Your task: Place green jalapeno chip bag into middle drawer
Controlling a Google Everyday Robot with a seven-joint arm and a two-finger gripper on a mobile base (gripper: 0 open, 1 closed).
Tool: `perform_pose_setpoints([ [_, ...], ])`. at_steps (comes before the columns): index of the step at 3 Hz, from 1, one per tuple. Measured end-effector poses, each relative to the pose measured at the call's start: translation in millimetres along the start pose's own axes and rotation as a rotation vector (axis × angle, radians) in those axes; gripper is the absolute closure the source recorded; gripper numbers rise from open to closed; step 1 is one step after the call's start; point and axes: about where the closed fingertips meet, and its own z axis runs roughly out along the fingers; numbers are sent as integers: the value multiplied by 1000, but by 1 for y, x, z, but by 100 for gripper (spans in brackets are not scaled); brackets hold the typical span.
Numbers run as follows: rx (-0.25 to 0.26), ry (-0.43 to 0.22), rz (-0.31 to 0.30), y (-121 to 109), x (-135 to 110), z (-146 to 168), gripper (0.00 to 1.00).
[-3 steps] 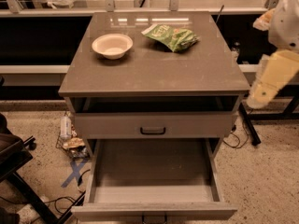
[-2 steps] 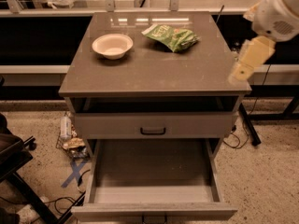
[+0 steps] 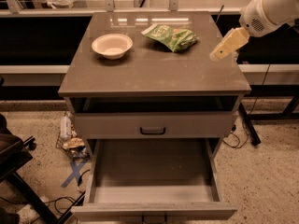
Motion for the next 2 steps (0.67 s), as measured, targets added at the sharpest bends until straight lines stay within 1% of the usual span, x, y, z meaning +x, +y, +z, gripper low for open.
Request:
perform_pose_setpoints([
  [1, 4, -17, 48, -16, 3, 25, 0],
  [2, 2, -17, 50, -17, 4, 28, 0],
])
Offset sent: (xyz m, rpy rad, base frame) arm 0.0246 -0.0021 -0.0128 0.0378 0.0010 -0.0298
